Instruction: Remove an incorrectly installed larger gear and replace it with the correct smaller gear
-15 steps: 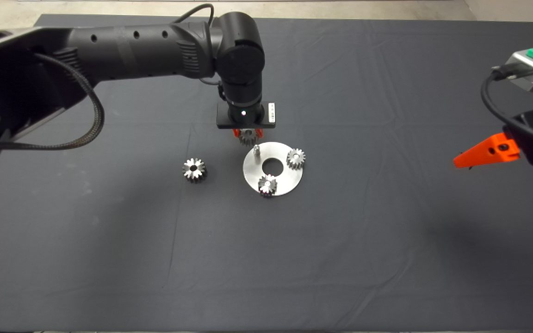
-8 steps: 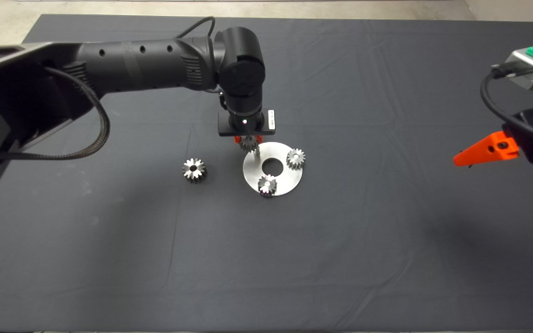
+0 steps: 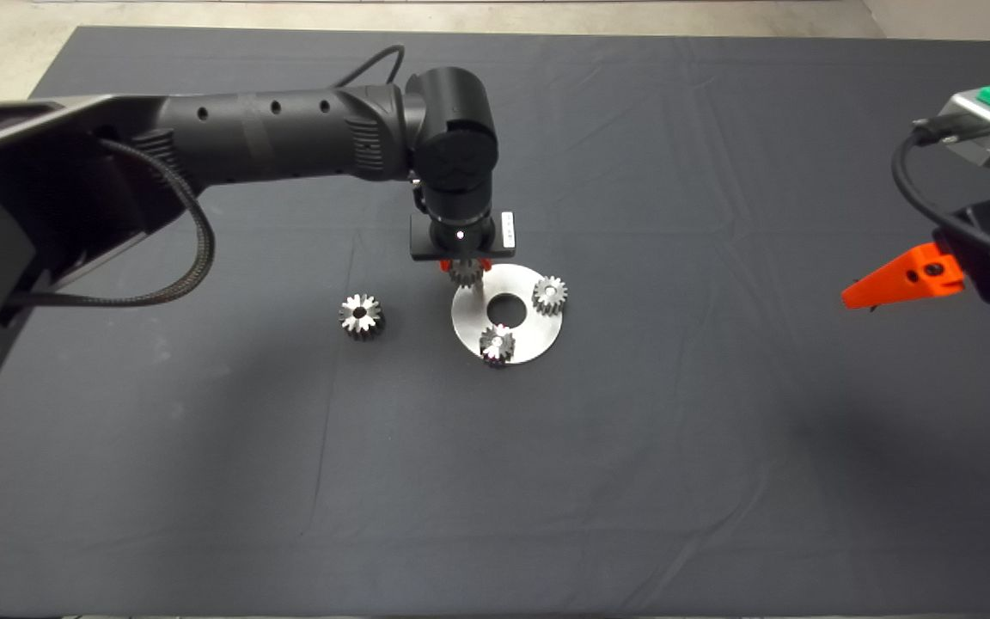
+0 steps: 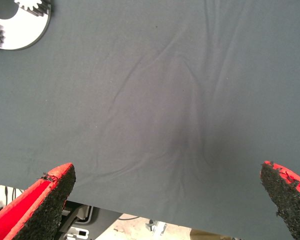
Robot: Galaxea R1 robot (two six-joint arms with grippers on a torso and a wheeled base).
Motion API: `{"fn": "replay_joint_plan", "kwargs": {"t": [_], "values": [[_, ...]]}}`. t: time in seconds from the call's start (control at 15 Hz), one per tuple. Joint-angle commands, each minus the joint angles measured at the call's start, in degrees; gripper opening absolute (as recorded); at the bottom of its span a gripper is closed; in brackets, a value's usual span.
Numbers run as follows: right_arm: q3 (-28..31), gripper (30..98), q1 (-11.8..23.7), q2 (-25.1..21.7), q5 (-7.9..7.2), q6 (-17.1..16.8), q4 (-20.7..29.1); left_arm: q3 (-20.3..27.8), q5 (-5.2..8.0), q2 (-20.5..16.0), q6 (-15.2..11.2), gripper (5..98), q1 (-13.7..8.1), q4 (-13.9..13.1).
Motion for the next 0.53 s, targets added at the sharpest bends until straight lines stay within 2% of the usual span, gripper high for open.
{"fn": "replay_joint_plan", "kwargs": {"t": [0.0,0.2,0.27,0.33,0.47], "values": [[-0.2,97.7,0.8,0.2,-5.61,0.1,-0.7,-0.9,0.24,1.6,0.1,29.3,-1.5,0.6],[-0.2,97.7,0.8,0.0,-5.69,-0.1,-0.7,-1.4,0.32,2.2,0.0,29.3,-1.4,1.1],[-0.1,97.7,0.8,-0.1,-5.69,-0.1,-0.7,-1.2,0.59,2.2,0.0,29.2,-1.1,2.6],[0.1,97.7,0.8,-0.2,-5.69,-0.1,-0.6,-1.2,1.22,2.2,0.0,29.2,-0.6,3.5],[0.5,97.7,0.9,-0.2,-5.60,-0.1,-0.5,-1.3,4.06,2.2,0.2,29.2,-0.2,4.6]]}}
